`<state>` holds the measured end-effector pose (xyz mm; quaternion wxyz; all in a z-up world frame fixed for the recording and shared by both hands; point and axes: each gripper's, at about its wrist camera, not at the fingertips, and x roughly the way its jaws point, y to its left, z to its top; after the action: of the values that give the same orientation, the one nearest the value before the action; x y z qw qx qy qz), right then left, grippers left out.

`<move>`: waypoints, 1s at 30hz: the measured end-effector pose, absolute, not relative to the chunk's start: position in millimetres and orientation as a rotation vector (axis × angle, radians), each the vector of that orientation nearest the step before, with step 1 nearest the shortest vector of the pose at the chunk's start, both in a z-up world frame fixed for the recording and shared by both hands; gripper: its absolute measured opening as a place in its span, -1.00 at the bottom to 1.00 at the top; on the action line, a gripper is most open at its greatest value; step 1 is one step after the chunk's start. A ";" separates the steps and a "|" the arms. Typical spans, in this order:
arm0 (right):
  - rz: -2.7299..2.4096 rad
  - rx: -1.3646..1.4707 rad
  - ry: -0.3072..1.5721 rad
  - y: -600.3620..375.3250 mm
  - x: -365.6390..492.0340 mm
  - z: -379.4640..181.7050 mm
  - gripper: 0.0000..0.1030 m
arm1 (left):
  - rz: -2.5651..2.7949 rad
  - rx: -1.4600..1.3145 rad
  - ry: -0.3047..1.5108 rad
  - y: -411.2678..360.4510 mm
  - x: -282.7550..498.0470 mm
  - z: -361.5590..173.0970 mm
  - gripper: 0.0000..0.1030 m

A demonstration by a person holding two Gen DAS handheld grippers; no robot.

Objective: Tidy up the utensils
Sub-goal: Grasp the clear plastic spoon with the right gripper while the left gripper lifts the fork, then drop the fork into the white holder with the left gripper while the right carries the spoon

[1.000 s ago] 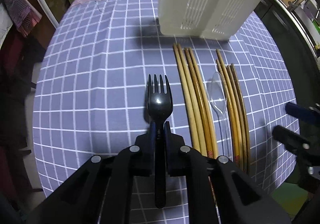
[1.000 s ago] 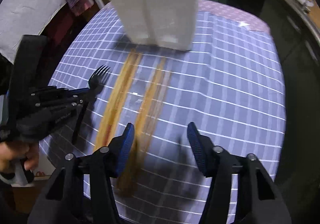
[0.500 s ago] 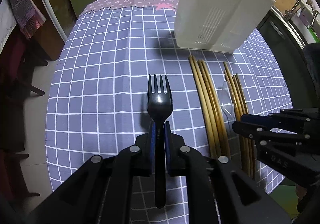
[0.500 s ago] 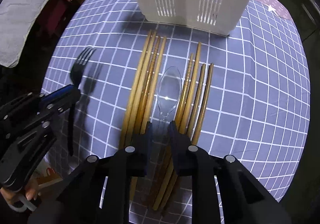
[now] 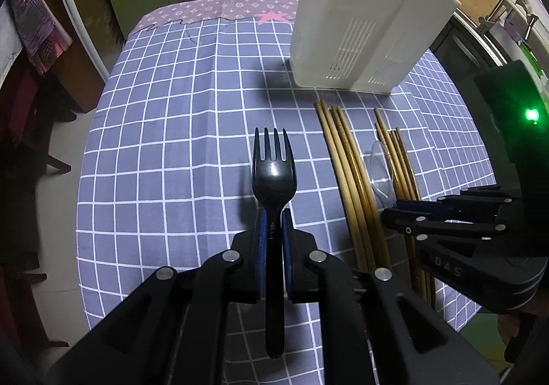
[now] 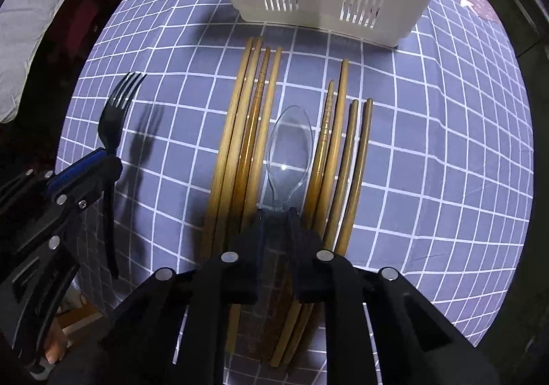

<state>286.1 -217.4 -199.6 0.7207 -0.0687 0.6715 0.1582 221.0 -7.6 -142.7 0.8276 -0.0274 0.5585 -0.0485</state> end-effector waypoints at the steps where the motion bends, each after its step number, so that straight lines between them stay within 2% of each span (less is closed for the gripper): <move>1: 0.346 -0.159 1.476 -216.4 285.5 -199.6 -0.79 | -0.104 -0.054 1.181 -8.4 220.5 -141.5 -0.83; 6: 0.387 -0.104 1.419 -216.9 281.3 -189.5 -0.81 | -0.113 -0.048 1.153 -8.7 216.0 -130.6 -0.83; 14: 0.521 0.083 1.159 -253.5 255.9 -114.6 -0.81 | -0.153 -0.072 0.996 -6.1 211.1 -68.7 -0.83; 19: 0.528 0.169 0.957 -286.5 245.3 -66.8 -0.81 | -0.193 -0.097 0.799 -14.5 224.5 -6.4 -0.83; 22: 0.534 0.222 0.907 -307.1 247.1 -53.5 -0.81 | -0.231 -0.100 0.662 -25.4 238.8 23.2 -0.83; 26: 0.521 0.239 0.859 -330.4 246.1 -46.0 -0.81 | -0.260 -0.106 0.474 -40.3 262.0 48.3 -0.83; 30: 0.513 0.237 0.824 -340.8 242.3 -40.2 -0.81 | -0.211 -0.059 0.322 -56.7 286.9 50.0 -0.83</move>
<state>242.3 -340.8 -40.2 0.8777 0.1135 0.3953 0.2461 286.9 -56.7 50.0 0.9810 -0.0294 0.1601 -0.1051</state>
